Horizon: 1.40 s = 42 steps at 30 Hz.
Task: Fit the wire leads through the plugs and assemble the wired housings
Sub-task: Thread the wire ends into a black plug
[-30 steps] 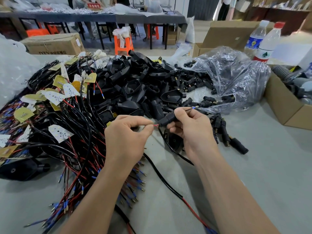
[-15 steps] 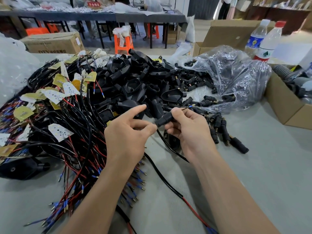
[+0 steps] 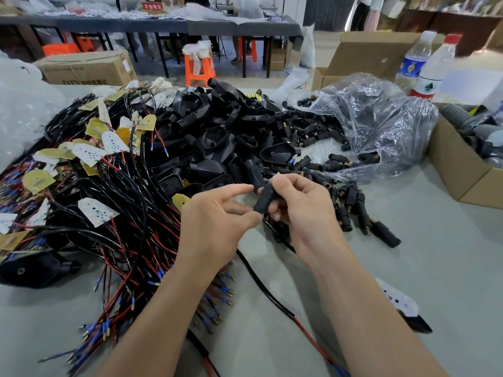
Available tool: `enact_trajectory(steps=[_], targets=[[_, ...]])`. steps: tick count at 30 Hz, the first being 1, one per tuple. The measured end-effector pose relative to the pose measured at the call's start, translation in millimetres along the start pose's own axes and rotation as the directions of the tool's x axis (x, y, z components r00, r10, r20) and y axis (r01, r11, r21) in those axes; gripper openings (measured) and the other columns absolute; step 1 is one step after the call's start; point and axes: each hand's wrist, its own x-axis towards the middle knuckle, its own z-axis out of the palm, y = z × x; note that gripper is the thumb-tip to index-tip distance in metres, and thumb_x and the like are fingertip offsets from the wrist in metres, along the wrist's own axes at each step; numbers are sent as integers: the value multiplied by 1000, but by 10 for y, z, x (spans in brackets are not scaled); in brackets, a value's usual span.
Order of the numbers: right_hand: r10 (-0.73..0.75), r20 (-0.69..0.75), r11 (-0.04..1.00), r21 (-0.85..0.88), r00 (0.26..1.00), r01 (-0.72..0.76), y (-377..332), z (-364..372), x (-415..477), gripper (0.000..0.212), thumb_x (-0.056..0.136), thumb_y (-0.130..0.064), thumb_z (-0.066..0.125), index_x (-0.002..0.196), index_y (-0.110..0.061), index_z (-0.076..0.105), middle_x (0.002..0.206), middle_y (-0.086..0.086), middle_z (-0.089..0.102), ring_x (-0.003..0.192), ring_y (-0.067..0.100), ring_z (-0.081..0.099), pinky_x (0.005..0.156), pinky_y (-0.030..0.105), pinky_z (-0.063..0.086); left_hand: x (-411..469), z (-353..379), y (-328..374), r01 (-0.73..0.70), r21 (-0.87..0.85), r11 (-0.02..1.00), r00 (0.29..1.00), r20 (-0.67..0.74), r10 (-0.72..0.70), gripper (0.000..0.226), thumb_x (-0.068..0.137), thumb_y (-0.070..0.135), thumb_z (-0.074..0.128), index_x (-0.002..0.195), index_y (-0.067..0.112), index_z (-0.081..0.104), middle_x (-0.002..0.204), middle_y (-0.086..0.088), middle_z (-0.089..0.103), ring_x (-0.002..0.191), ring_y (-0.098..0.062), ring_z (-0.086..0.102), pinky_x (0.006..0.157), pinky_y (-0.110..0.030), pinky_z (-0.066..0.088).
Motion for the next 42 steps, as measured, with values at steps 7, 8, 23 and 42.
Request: enact_trajectory(steps=[7,8,23,42], targets=[[13,-52,993,118,999,-7,-16,-28,20,22,101,-10,60,79,-8,65,80,17,74,49,14,51,46,23,44,72,15,-91,75,-85,994,991,120,-64,20,87,17,78,79,34,82,73,12,78,77,-6,76,73,-16,57],[5,-40,995,95,999,-2,-8,-17,12,21,101,-10,61,81,-8,65,80,16,74,49,13,51,47,23,43,75,12,-104,80,-91,993,991,116,-69,19,85,16,80,78,34,83,71,10,78,75,-8,77,74,-20,59],[43,38,999,21,998,-44,-35,24,-27,18,96,-4,61,81,-13,67,84,7,76,53,14,47,48,24,39,36,84,-57,58,-156,986,981,192,-28,11,91,34,74,82,35,81,72,7,78,69,-7,74,65,-10,50],[-360,155,714,-589,920,378,-268,558,272,21,81,-17,74,61,-18,68,48,-10,59,46,4,48,58,24,42,48,94,35,151,-47,987,980,138,-143,26,90,30,77,65,21,78,46,0,61,38,-9,43,42,-20,36]])
